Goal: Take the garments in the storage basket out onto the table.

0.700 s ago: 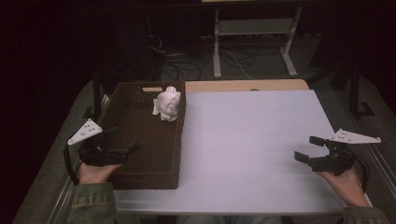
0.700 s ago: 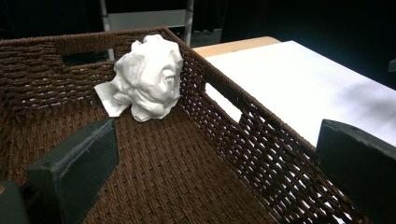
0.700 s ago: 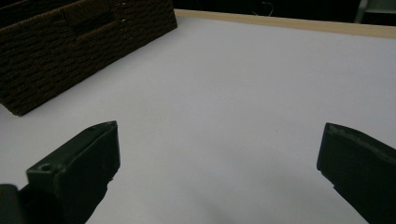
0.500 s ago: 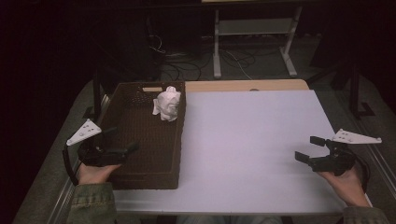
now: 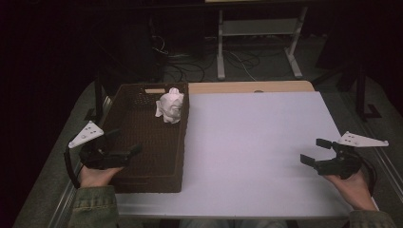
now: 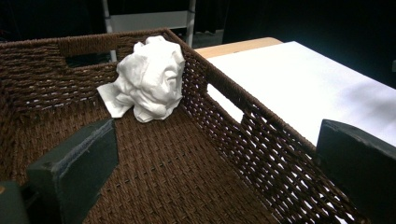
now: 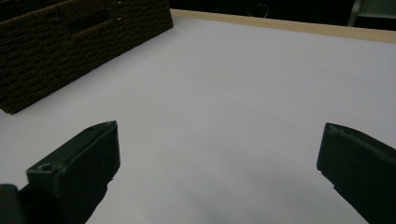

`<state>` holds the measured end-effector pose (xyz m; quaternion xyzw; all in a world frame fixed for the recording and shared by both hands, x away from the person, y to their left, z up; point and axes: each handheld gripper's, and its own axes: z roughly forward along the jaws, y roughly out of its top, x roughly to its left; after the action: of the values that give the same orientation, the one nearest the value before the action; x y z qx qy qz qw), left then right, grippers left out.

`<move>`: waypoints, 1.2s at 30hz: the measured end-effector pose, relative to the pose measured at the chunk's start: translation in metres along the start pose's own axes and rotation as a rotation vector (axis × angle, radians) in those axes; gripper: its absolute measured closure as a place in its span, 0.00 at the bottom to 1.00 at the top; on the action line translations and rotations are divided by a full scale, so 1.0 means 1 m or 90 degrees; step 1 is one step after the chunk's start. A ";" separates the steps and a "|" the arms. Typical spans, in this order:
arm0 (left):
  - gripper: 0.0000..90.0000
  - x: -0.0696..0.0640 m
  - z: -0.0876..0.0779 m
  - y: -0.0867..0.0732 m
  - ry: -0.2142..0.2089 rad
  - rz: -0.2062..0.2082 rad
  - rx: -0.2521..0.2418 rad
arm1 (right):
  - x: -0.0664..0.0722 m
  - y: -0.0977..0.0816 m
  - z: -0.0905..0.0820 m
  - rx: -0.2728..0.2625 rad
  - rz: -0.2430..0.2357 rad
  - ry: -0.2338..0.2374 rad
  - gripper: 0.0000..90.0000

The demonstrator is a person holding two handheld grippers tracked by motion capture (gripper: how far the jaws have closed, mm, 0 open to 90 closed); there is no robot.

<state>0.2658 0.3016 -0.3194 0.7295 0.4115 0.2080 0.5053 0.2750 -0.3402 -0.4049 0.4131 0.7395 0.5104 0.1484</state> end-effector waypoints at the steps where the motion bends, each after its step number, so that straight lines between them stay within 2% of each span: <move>1: 0.00 0.000 0.000 0.000 0.000 0.001 0.001 | 0.000 0.000 0.000 -0.001 -0.001 0.000 0.00; 8: 0.00 0.000 0.004 0.002 -0.002 0.004 0.006 | 0.000 -0.001 0.000 0.001 -0.008 -0.003 0.00; 14: 0.00 0.000 0.013 0.009 0.000 0.022 0.031 | -0.001 -0.002 -0.001 -0.002 -0.007 -0.007 0.00; 16: 0.00 0.000 0.016 0.015 -0.002 0.023 0.042 | -0.002 -0.002 -0.002 -0.002 -0.005 -0.008 0.00; 20: 0.00 0.003 0.019 0.021 -0.015 0.013 0.040 | -0.003 -0.002 -0.002 -0.003 -0.003 -0.011 0.00; 22: 0.00 0.006 0.024 0.027 -0.021 0.017 0.057 | -0.003 -0.002 -0.002 -0.003 -0.004 -0.011 0.00; 24: 0.00 0.007 0.025 0.030 -0.020 0.020 0.062 | -0.003 -0.002 -0.001 -0.001 -0.005 -0.011 0.00; 26: 0.00 0.007 0.028 0.039 -0.022 0.030 0.070 | -0.002 -0.002 -0.001 0.000 -0.007 -0.011 0.00; 31: 0.00 0.008 0.032 0.052 -0.022 0.045 0.077 | -0.002 -0.003 0.000 0.002 -0.010 -0.004 0.00; 36: 0.00 0.012 0.039 0.062 -0.028 0.047 0.080 | -0.002 -0.003 0.002 0.005 -0.016 -0.001 0.00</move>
<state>0.3249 0.2800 -0.2806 0.7787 0.3852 0.1842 0.4597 0.2758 -0.3406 -0.4083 0.4046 0.7464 0.5056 0.1534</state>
